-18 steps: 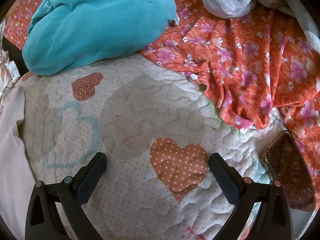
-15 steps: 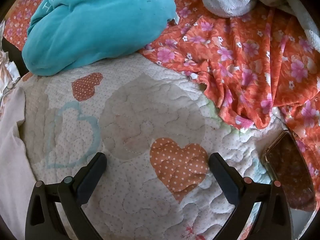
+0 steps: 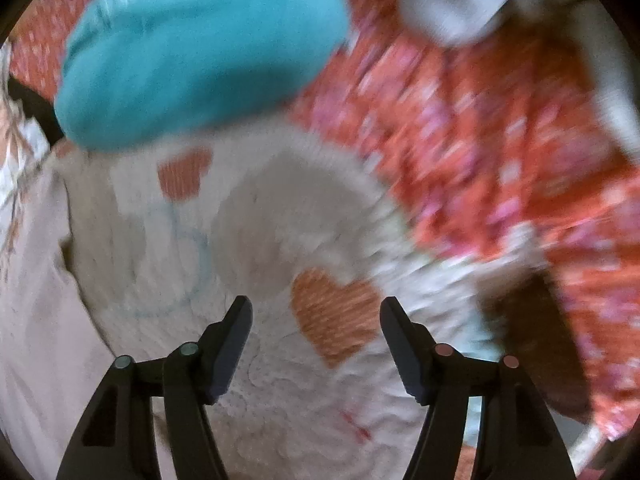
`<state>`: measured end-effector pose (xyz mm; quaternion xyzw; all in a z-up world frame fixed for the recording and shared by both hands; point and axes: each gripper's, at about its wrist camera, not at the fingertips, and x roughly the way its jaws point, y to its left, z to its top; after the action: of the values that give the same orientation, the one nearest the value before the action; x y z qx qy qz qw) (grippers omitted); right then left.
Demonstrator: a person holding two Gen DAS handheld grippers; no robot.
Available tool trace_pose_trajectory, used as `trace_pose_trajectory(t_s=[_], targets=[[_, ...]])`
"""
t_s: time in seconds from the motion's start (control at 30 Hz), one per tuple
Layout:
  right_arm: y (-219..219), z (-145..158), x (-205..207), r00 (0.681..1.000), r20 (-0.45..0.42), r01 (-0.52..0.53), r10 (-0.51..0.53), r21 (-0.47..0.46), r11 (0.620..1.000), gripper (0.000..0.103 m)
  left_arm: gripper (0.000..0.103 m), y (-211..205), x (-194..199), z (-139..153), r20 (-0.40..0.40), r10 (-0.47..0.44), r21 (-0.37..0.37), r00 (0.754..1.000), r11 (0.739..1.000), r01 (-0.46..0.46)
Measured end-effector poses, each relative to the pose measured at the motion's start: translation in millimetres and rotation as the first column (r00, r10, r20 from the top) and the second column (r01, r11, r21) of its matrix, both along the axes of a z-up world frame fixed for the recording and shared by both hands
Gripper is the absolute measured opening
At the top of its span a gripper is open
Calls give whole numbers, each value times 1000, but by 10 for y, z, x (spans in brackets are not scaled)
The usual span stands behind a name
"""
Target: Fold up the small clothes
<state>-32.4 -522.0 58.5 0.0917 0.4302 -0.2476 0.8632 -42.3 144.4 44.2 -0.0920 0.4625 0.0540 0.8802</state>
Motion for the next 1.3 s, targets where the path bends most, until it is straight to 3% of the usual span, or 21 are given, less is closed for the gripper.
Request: trace_pose_trajectory(t_s=[0.07, 0.13, 0.23, 0.3, 0.33, 0.37, 0.4, 0.47, 0.57, 0.67, 0.83, 0.9, 0.93, 0.97, 1.07, 1.13, 1.23, 1.3], targets=[[110, 241, -162, 997, 82, -13, 11, 20, 1000, 75, 71, 71, 156, -51, -41, -44, -21, 998, 999, 43], [164, 403, -325, 988, 151, -46, 36, 58, 997, 92, 71, 25, 216, -127, -73, -63, -24, 995, 998, 61], [205, 481, -475, 983, 165, -92, 75, 95, 991, 95, 71, -72, 318, -265, -120, -96, -8, 988, 995, 95], [167, 481, -507, 987, 147, -69, 57, 79, 994, 95, 69, -97, 368, -348, -152, -103, 2, 983, 994, 105], [99, 456, -524, 991, 133, -38, 30, 62, 997, 95, 59, -86, 375, -349, -149, -100, 7, 984, 995, 102], [28, 458, -563, 992, 124, -2, -4, 53, 999, 95, 42, -71, 374, -332, -142, -96, 3, 985, 995, 97], [-47, 454, -615, 992, 122, 29, -36, 57, 998, 95, 36, -45, 373, -301, -141, -88, 1, 986, 996, 89], [-229, 462, -713, 987, 126, 89, -98, 74, 993, 95, 4, 86, 424, -200, -139, -66, -3, 988, 998, 66], [-435, 513, -863, 981, 123, 150, -151, 22, 988, 95, 4, 362, 435, -67, -114, 40, 19, 993, 999, -38], [-572, 566, -1010, 978, 112, 183, -178, -32, 983, 95, 4, 777, 479, 94, -84, 199, 32, 976, 980, -197], [-721, 574, -1263, 971, 116, 215, -211, -28, 976, 95, 12, 1248, 414, 395, -45, 364, -26, 930, 931, -365], [-712, 539, -1330, 970, 124, 211, -210, -1, 977, 95, 30, 1243, 288, 528, -16, 371, -59, 928, 927, -372], [-687, 509, -1365, 971, 129, 200, -201, 17, 980, 95, 47, 1202, 265, 586, -8, 369, -72, 930, 927, -368], [-650, 456, -1399, 974, 131, 182, -185, 37, 983, 95, 58, 1146, 218, 631, 7, 359, -90, 933, 930, -357], [-487, 310, -1447, 984, 124, 115, -128, 106, 988, 93, 69, 845, 39, 822, 60, 283, -127, 957, 953, -274], [-371, 196, -1468, 990, 111, 62, -82, 176, 982, 76, 74, 618, -71, 895, 87, 230, -154, 969, 964, -215], [-221, -10, -1535, 998, 49, 31, -43, 232, 972, 58, 75, 258, -165, 904, 103, 139, -191, 985, 975, -117], [-165, -102, -1587, 999, 30, 24, -32, 231, 973, 58, 75, 25, -216, 872, 106, 84, -189, 991, 980, -63]])
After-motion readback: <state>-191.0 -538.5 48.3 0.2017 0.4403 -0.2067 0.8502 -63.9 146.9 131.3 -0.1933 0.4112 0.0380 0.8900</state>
